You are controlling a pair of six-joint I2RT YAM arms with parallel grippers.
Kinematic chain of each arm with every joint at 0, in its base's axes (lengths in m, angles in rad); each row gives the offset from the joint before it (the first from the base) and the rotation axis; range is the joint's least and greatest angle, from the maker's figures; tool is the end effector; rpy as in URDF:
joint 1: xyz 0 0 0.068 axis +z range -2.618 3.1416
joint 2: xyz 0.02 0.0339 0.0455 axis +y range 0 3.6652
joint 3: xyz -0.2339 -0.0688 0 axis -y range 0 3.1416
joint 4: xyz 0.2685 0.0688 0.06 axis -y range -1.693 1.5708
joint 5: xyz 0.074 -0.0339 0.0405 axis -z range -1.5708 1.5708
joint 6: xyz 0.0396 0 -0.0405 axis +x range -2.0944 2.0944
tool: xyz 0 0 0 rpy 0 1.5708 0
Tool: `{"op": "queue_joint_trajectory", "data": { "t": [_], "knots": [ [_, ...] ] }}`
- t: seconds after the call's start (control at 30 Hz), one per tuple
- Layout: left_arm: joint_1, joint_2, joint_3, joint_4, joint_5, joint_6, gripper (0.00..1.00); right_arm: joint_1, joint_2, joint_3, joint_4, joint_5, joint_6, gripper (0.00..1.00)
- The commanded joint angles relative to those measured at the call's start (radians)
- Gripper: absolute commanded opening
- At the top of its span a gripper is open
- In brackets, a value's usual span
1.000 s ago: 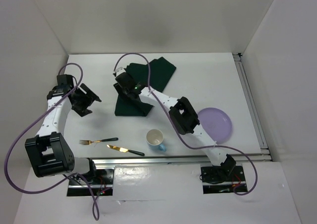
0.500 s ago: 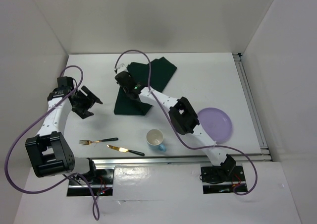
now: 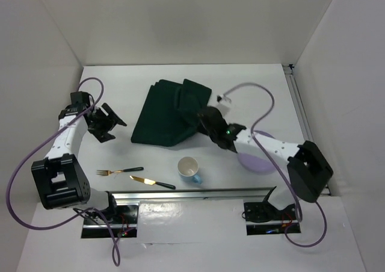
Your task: Set the dinner table for one person
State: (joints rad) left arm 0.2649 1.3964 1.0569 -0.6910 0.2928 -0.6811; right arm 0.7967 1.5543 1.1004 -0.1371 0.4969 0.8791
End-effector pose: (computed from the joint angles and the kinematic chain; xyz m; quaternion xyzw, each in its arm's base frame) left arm 0.3023 0.0702 0.2150 -0.3997 0.8665 -0.1921 0.2293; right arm 0.2750 0.2543 0.2229 0.1508 0.8498 0.1938 0.4664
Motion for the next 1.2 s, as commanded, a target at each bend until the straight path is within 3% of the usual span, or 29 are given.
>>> {"op": "queue_joint_trajectory", "data": {
  "t": [0.0,0.03,0.07,0.13,0.17,0.4,0.5,0.63,0.83,0.97,1.1,1.13,1.17],
  "knots": [
    [0.005,0.055,0.022,0.011,0.043,0.057,0.85,0.022,-0.062,-0.302,0.126,-0.121,0.447,0.34],
    [-0.006,0.065,0.012,0.011,0.054,0.073,0.85,0.022,-0.062,-0.303,0.022,-0.121,0.474,0.43],
    [-0.015,0.085,0.012,0.011,0.054,0.074,0.86,0.033,-0.048,-0.275,-0.04,-0.104,0.488,0.6],
    [-0.029,0.105,0.012,-0.002,0.045,0.086,0.86,0.033,-0.03,-0.203,-0.193,-0.06,0.488,0.78],
    [-0.042,0.114,0.012,-0.013,0.031,0.086,0.88,0.033,-0.03,-0.186,-0.229,-0.045,0.488,0.8],
    [-0.121,0.179,-0.006,0.015,-0.049,0.063,0.88,0.019,-0.105,-0.2,-0.237,-0.011,0.373,0.8],
    [-0.145,0.239,-0.006,0.015,-0.075,0.051,0.88,0.01,-0.105,-0.148,-0.249,-0.001,0.218,0.8],
    [-0.165,0.289,-0.028,0.07,-0.075,0.028,0.89,0.01,-0.047,-0.035,-0.228,-0.069,-0.186,0.8],
    [-0.193,0.391,-0.015,0.104,-0.066,-0.003,0.88,0.01,0.154,0.176,-0.332,-0.135,-0.408,0.84],
    [-0.202,0.424,0.006,0.123,-0.057,-0.012,0.73,0.01,0.205,0.22,-0.343,-0.173,-0.488,0.84],
    [-0.211,0.446,0.025,0.123,-0.057,-0.021,0.41,0.01,0.216,0.22,-0.4,-0.103,-0.477,0.84],
    [-0.211,0.457,0.035,0.123,-0.057,-0.021,0.23,0.01,0.216,0.208,-0.4,-0.103,-0.489,0.84],
    [-0.211,0.457,0.044,0.123,-0.057,-0.021,0.16,0.01,0.216,0.191,-0.4,-0.103,-0.499,0.85]
  ]
}}
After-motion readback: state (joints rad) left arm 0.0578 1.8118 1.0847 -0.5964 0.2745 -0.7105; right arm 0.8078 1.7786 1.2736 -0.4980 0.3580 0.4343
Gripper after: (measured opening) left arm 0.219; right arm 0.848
